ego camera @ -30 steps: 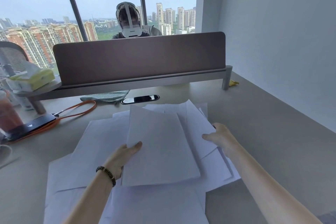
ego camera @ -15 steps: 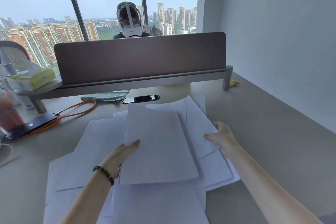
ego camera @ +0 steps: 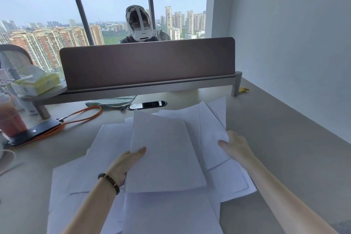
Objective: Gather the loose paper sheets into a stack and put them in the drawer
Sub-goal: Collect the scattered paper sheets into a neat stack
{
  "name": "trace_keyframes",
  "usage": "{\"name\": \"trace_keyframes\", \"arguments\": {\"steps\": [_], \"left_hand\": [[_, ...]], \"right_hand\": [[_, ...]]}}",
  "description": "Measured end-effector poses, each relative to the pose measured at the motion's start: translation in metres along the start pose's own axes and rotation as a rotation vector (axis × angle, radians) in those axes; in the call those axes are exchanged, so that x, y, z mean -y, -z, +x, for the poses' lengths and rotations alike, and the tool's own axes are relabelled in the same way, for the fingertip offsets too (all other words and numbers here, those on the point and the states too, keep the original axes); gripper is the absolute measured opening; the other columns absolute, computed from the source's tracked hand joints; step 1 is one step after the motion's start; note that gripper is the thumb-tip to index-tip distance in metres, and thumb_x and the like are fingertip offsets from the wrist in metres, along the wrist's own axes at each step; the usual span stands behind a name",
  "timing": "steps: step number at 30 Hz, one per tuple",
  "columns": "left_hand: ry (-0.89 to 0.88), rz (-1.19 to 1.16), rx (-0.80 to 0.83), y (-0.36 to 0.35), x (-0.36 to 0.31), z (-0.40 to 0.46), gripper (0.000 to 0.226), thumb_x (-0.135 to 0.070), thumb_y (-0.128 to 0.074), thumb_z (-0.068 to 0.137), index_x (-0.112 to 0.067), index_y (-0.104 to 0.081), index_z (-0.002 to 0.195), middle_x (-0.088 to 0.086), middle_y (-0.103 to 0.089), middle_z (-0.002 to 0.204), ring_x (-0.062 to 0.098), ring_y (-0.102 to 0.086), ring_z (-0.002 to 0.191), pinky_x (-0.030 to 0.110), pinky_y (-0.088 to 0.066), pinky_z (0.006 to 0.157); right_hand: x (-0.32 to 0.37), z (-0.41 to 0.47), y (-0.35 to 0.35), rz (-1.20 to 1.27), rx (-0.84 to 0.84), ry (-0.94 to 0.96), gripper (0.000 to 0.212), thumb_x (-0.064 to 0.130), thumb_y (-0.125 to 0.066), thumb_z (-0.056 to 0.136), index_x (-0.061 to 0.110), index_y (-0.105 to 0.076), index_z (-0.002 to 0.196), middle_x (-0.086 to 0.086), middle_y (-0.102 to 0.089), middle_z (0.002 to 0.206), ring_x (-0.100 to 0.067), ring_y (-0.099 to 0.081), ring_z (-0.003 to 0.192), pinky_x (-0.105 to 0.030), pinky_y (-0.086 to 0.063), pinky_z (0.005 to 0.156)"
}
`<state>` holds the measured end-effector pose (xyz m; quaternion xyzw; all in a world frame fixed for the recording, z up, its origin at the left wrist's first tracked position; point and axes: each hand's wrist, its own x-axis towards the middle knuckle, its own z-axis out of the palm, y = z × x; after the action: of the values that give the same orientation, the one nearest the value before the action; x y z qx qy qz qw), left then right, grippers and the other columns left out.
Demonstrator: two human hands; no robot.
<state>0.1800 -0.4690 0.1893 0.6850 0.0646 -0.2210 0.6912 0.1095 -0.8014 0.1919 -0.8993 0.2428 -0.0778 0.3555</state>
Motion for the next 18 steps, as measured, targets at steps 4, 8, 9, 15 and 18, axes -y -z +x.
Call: {"name": "trace_keyframes", "arguments": {"steps": [4,8,9,15,18], "left_hand": [[0.012,0.006,-0.011,0.002,0.002,-0.001,0.029,-0.024,-0.066,0.093,-0.001,-0.068,0.111,0.017,-0.075,0.096,0.033,-0.072,0.082,0.036,-0.060,0.060],[0.022,0.020,-0.008,0.003,0.003,-0.001,0.030,-0.023,-0.067,0.093,0.001,-0.068,0.111,0.017,-0.077,0.093,0.033,-0.073,0.081,0.037,-0.060,0.063],[0.025,0.023,-0.004,0.003,0.003,0.000,0.031,-0.024,-0.067,0.093,0.001,-0.068,0.111,0.018,-0.077,0.096,0.034,-0.073,0.082,0.038,-0.060,0.065],[0.018,0.068,-0.010,0.003,0.003,0.000,0.027,-0.022,-0.067,0.093,0.000,-0.069,0.109,0.018,-0.077,0.095,0.036,-0.072,0.087,0.044,-0.059,0.078],[0.017,0.089,-0.005,0.002,0.004,0.000,0.021,-0.020,-0.067,0.093,-0.002,-0.070,0.104,0.013,-0.079,0.085,0.033,-0.073,0.081,0.044,-0.059,0.079]], "right_hand": [[0.006,-0.004,0.002,-0.100,-0.082,0.072,0.021,0.024,-0.062,0.088,0.004,-0.058,0.089,-0.012,-0.064,0.096,-0.032,-0.059,0.093,-0.036,-0.047,0.075],[0.012,0.002,0.010,0.145,0.052,-0.043,0.031,0.025,-0.072,0.079,0.004,-0.066,0.099,-0.006,-0.066,0.092,-0.019,-0.061,0.077,-0.026,-0.051,0.058],[0.011,0.003,0.011,0.169,0.093,-0.065,0.035,0.027,-0.073,0.078,0.007,-0.066,0.105,-0.006,-0.067,0.101,-0.020,-0.065,0.084,-0.029,-0.056,0.060],[0.031,-0.002,0.035,0.430,0.167,-0.054,0.028,0.019,-0.077,0.086,0.009,-0.068,0.112,-0.001,-0.072,0.098,-0.013,-0.067,0.083,-0.027,-0.050,0.056],[0.052,-0.006,0.055,0.533,0.183,-0.017,0.024,0.019,-0.077,0.086,0.008,-0.071,0.106,-0.003,-0.074,0.093,-0.017,-0.071,0.077,-0.026,-0.054,0.054]]}}
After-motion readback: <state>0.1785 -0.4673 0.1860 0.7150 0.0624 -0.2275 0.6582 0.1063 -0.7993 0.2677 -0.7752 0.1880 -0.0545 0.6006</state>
